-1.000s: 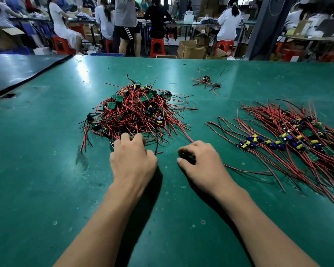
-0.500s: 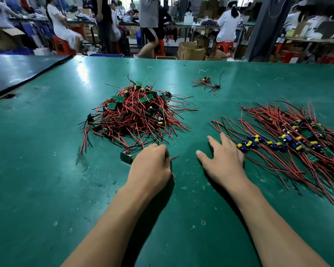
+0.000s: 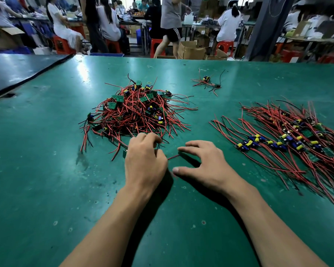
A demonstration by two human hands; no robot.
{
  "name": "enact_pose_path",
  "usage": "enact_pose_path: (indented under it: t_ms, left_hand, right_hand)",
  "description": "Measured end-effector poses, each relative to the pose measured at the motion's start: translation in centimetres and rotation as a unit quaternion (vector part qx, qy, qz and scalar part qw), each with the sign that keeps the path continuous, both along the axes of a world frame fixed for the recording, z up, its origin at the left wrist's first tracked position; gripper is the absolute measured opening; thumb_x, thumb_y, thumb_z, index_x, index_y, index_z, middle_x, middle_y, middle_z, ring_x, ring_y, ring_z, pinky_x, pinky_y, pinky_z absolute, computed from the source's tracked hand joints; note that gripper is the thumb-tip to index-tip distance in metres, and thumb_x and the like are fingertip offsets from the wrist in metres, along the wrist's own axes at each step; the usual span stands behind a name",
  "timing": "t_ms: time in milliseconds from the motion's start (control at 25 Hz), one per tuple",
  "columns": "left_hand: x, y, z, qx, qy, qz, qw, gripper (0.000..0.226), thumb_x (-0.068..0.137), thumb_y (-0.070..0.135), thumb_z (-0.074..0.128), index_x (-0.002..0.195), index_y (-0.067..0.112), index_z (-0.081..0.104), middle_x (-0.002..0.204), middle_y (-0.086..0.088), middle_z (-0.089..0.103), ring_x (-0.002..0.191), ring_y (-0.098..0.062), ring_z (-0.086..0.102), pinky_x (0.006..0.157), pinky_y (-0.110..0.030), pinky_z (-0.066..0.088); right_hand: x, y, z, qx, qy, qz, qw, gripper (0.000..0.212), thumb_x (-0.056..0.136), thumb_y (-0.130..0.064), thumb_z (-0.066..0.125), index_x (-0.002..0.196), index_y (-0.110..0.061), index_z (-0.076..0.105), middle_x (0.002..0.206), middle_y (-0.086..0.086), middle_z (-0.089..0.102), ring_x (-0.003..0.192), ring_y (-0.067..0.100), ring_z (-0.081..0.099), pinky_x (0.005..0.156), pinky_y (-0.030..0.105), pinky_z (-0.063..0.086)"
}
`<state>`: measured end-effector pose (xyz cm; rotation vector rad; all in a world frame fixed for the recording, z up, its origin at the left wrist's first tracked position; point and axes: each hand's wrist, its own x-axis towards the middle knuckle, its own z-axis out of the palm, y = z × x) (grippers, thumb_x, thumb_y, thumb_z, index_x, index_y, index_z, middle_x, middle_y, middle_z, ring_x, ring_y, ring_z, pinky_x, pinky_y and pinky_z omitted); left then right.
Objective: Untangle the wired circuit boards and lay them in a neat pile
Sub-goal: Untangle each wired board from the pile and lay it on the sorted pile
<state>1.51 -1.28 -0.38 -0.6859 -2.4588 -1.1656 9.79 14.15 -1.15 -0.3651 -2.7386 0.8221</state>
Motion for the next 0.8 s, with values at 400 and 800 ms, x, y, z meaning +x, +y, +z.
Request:
enact_pose_path:
  t_ms: [400, 800]
  left_hand:
    - [0.2, -0.1, -0.1, -0.135, -0.023, -0.082, 0.987, 0.025, 0.074, 0.009, 0.062, 0.097, 0.015, 0.07, 0.094, -0.004, 0.066, 0.093, -0.028, 0.052, 0.085, -0.037, 0.043]
    - [2.3, 1.3, 0.5, 0.016, -0.017, -0.228, 0.973, 0.046, 0.063, -0.014, 0.047, 0.099, 0.007, 0.067, 0.099, -0.004, 0.06, 0.089, -0.018, 0.06, 0.082, -0.018, 0.046]
  right_hand:
    - [0.0, 0.7, 0.1, -0.008, 0.041, -0.075, 0.996, 0.009, 0.085, -0.035, 0.074, 0.087, -0.026, 0.075, 0.095, -0.005, 0.066, 0.104, 0.021, 0.056, 0.097, 0.042, 0.043]
    - [-0.3, -0.1, 0.0, 0.05, -0.017, 0.004, 0.999, 0.045, 0.081, -0.042, 0.068, 0.124, -0.032, 0.066, 0.134, -0.011, 0.054, 0.129, 0.017, 0.039, 0.1, 0.029, 0.024]
